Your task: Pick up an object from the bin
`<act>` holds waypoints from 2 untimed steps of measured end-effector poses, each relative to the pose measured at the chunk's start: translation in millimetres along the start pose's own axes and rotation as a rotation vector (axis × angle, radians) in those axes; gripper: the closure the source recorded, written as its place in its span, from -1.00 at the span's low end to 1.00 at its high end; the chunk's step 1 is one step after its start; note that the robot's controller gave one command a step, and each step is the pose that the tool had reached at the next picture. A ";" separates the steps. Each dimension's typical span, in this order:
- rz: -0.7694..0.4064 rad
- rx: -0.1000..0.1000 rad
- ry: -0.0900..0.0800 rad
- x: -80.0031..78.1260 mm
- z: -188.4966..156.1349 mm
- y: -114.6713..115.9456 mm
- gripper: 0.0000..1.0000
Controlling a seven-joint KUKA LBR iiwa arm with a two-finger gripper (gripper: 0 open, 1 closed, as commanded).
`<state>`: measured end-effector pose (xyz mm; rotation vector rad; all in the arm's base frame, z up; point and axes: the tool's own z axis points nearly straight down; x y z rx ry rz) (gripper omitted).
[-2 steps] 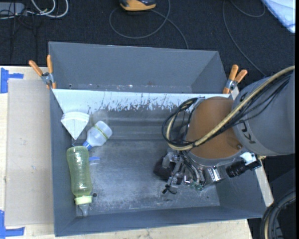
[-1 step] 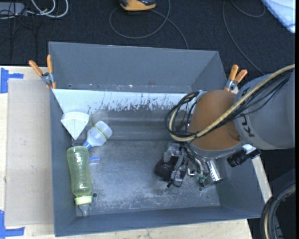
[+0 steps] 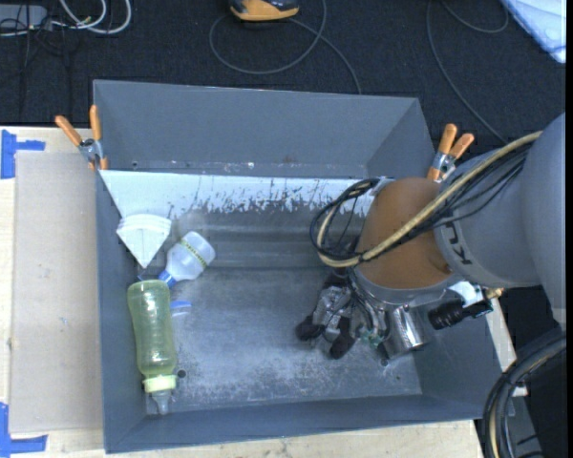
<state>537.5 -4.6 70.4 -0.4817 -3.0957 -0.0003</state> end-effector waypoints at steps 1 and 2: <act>0.001 0.000 0.000 0.0 0.0 -0.1 1.00; 0.030 -0.001 -0.004 -7.5 -165.7 -10.2 1.00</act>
Offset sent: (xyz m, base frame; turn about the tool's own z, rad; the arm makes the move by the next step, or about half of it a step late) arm 0.0041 -0.0129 0.1644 0.0335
